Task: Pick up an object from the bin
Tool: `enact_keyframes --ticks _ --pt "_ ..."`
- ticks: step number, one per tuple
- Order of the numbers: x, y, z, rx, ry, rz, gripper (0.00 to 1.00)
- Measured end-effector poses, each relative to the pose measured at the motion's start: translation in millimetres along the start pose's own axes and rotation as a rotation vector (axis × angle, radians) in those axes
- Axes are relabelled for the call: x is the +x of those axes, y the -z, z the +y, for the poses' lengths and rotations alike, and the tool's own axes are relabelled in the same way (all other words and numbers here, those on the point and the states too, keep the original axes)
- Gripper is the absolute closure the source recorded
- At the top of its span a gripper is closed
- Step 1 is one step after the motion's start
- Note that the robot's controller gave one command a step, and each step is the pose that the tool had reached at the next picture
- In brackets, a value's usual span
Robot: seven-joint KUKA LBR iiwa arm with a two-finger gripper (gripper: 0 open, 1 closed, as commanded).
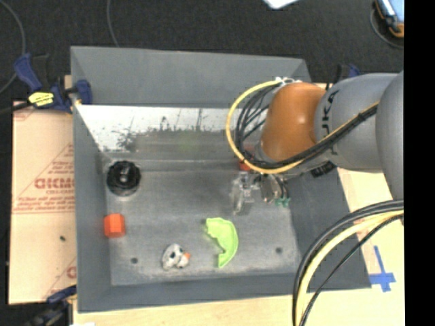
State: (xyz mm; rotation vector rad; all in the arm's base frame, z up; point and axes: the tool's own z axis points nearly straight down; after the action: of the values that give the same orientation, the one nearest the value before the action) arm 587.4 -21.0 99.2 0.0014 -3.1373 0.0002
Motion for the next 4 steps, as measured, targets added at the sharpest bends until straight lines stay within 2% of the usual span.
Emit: enact_keyframes --ticks 1,2,3,4 --pt "-0.6 1 -1 0.001 0.001 -0.002 1.00" --pt "21.3 74 -3 -0.001 -0.043 0.002 1.00" --pt "82.2 50 10 0.001 0.465 0.000 0.00" --pt "80.5 51 10 0.002 0.464 -0.005 0.00"
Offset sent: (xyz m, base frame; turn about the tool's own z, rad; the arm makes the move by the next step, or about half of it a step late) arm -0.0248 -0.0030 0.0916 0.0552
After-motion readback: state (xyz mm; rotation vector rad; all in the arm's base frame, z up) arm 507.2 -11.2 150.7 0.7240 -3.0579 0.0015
